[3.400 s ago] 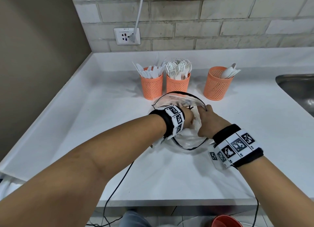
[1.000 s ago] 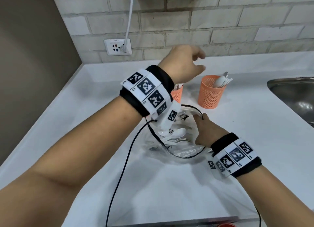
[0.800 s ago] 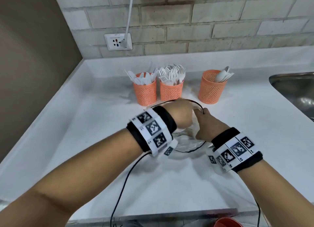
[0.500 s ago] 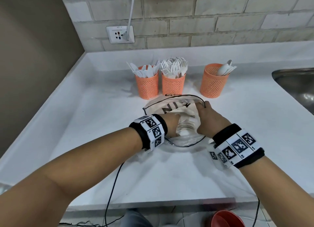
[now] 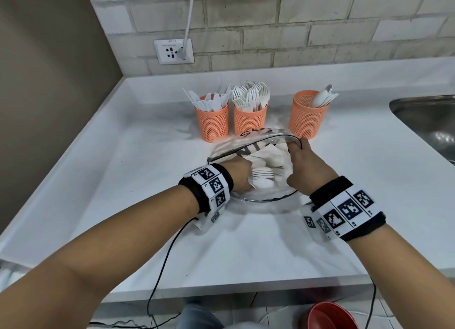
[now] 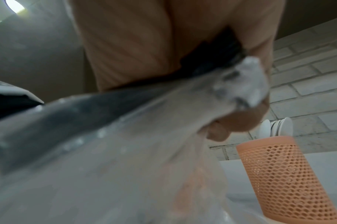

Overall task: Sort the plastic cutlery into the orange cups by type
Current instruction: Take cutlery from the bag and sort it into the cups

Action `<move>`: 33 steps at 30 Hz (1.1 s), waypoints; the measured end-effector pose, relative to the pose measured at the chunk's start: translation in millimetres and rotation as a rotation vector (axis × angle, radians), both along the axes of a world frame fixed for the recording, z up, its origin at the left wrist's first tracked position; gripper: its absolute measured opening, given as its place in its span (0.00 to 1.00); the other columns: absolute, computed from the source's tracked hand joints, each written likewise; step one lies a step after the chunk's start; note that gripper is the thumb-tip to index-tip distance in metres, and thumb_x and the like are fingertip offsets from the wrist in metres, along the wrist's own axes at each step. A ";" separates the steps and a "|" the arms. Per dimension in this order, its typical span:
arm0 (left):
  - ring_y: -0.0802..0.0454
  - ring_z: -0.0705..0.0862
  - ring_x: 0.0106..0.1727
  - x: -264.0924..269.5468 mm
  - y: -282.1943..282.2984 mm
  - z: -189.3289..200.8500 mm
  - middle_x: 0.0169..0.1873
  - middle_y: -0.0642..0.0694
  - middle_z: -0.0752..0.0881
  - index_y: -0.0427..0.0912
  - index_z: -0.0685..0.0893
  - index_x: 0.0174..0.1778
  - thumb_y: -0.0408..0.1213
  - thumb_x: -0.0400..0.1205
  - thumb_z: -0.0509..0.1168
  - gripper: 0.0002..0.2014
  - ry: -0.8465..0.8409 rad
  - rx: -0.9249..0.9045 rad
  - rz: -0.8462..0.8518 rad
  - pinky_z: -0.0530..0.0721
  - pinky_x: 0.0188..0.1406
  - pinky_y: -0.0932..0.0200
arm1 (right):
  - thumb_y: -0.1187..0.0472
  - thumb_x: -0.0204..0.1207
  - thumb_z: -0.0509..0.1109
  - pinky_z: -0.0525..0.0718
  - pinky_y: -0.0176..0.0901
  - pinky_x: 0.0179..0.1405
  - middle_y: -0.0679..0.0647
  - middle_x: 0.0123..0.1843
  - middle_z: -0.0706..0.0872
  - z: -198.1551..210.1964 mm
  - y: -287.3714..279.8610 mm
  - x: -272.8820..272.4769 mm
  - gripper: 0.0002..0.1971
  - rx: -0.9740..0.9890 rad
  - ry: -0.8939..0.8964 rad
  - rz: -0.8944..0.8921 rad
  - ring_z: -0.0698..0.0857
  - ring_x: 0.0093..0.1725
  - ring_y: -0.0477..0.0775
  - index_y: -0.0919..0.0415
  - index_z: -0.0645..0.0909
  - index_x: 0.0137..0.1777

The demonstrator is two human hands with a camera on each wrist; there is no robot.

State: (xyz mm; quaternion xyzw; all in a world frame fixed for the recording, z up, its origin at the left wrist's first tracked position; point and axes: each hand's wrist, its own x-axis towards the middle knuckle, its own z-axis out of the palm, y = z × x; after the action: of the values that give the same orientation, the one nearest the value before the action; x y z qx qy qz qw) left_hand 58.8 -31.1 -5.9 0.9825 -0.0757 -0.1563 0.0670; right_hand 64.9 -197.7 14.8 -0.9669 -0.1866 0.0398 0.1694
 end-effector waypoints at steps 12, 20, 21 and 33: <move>0.45 0.77 0.69 -0.6 19.5 12.1 0.67 0.42 0.80 0.39 0.74 0.69 0.34 0.75 0.71 0.26 -0.078 -0.480 -0.026 0.73 0.73 0.52 | 0.75 0.68 0.65 0.81 0.51 0.53 0.62 0.68 0.66 -1.0 0.6 4.3 0.33 -0.027 0.034 -0.022 0.81 0.56 0.67 0.64 0.62 0.75; 0.50 0.80 0.65 -1.2 24.7 23.4 0.63 0.42 0.82 0.34 0.77 0.66 0.35 0.74 0.74 0.25 -0.028 -0.782 -0.027 0.75 0.71 0.58 | 0.68 0.69 0.71 0.76 0.49 0.68 0.62 0.69 0.67 11.0 1.6 7.7 0.38 0.109 -0.022 0.011 0.77 0.66 0.64 0.54 0.62 0.79; 0.52 0.83 0.59 -1.7 25.1 23.2 0.59 0.44 0.84 0.33 0.78 0.63 0.35 0.73 0.75 0.24 -0.002 -0.759 -0.048 0.77 0.65 0.62 | 0.69 0.70 0.71 0.75 0.48 0.68 0.62 0.69 0.68 13.2 1.7 8.4 0.36 0.136 -0.031 0.010 0.76 0.65 0.64 0.54 0.64 0.78; 0.64 0.84 0.47 -6.7 16.8 51.7 0.43 0.56 0.85 0.34 0.78 0.58 0.23 0.79 0.65 0.12 -0.237 -1.216 0.098 0.81 0.59 0.64 | 0.58 0.68 0.63 0.82 0.50 0.54 0.64 0.57 0.83 26.4 11.2 3.1 0.14 0.407 -0.539 0.092 0.84 0.52 0.65 0.61 0.89 0.46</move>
State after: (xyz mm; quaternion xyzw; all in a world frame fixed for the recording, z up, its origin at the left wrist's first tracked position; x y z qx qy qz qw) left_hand 52.1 -14.3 45.8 0.7816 -0.1130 0.0283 0.6128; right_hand 68.1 -186.5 41.2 -0.8796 -0.2722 -0.2477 0.3013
